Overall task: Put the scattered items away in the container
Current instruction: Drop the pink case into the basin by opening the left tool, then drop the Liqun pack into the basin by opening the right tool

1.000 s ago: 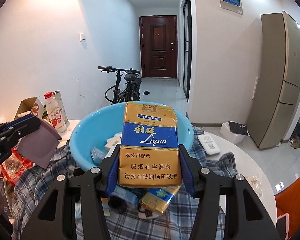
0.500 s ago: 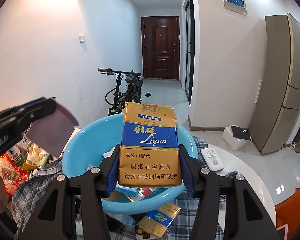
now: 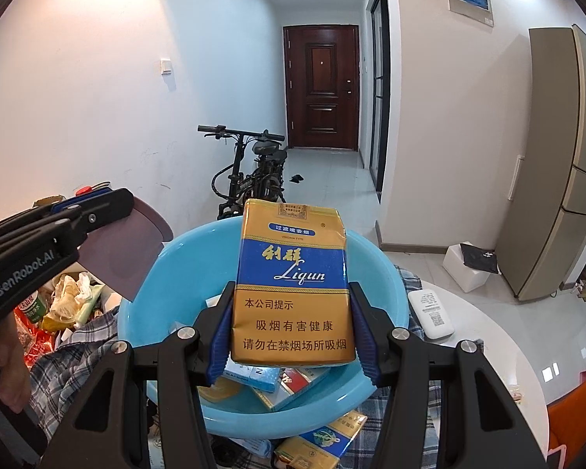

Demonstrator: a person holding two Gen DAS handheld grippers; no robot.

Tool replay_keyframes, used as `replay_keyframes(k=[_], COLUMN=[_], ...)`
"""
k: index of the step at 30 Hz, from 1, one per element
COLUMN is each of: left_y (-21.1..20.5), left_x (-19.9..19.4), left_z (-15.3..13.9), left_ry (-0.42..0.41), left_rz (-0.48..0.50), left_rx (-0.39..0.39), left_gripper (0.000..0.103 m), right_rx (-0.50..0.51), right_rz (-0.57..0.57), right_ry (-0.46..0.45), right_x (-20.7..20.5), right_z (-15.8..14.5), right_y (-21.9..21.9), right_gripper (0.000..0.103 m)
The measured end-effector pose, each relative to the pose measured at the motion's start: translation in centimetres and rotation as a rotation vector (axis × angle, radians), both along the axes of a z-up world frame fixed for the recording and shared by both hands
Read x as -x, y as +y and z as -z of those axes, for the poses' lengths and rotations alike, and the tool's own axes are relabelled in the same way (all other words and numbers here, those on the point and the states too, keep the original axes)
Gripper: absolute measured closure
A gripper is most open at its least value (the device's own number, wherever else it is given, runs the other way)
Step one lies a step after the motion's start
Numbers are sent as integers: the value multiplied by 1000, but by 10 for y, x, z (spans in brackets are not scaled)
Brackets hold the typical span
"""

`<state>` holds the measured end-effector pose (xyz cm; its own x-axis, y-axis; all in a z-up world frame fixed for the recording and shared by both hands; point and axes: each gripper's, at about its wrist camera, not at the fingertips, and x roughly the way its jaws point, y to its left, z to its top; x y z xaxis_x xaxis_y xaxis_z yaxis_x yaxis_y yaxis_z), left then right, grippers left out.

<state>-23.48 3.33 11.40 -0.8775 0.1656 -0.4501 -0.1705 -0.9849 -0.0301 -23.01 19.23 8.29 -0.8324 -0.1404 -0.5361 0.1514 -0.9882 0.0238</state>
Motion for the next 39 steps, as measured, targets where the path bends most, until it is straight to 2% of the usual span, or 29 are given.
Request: replay_keyframes(k=[3, 4, 5, 6, 10, 14, 39], left_y=[2, 3, 3, 1, -9, -14, -22], left_x=[4, 6, 7, 7, 3, 6, -12], left_z=[1, 2, 2, 1, 0, 2, 3], left_ry=[2, 5, 7, 10, 67, 47, 16], left_rz=[30, 39, 33, 24, 10, -24, -33], left_rx=[2, 3, -1, -12, -31, 15, 20], left_gripper=[84, 66, 17, 2, 0, 0, 0], right_rx=[-4, -4, -5, -6, -11, -7, -8], right_rz=[-1, 0, 1, 1, 6, 4, -11], right_ry=[-3, -4, -6, -8, -11, -11, -10], right_x=[2, 2, 2, 2, 2, 2, -2], right_z=[1, 1, 2, 3, 4, 5, 7], right_y=[-1, -1, -2, -2, -1, -2, -16], right_gripper=[47, 47, 47, 47, 47, 47, 47])
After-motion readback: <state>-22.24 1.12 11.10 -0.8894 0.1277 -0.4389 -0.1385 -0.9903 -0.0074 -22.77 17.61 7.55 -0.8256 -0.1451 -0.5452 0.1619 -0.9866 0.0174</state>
